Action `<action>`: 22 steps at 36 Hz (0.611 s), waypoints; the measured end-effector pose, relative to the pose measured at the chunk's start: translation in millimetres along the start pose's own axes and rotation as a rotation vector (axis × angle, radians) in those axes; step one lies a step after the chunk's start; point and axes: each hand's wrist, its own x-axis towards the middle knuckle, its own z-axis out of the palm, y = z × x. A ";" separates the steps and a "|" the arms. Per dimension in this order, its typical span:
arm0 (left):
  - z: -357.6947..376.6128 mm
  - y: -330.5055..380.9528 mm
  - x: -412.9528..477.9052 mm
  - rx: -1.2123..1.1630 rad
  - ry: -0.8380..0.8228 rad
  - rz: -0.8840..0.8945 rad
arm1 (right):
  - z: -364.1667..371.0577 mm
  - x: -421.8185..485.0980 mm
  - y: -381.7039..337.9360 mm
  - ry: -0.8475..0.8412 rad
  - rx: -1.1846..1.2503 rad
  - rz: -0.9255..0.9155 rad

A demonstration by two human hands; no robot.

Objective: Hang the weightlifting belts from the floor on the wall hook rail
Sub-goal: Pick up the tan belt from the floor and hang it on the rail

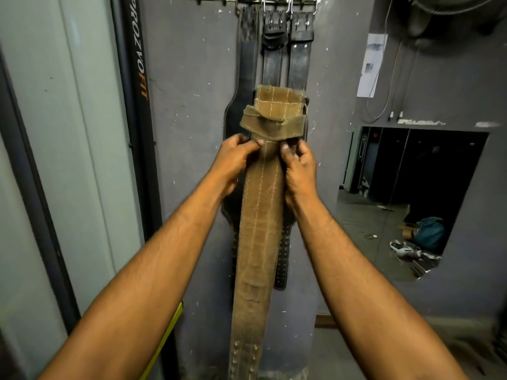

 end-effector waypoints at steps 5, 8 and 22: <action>-10.6 19.8 7.4 -0.255 -0.034 -0.071 | -11.2 1.7 6.2 -0.026 -0.026 0.026; -11.5 30.6 13.1 -0.055 -0.041 -0.083 | -15.3 1.0 10.9 -0.064 -0.012 0.046; 23.1 18.5 20.6 -0.053 0.199 -0.134 | -55.3 23.0 8.7 -0.495 -0.252 0.263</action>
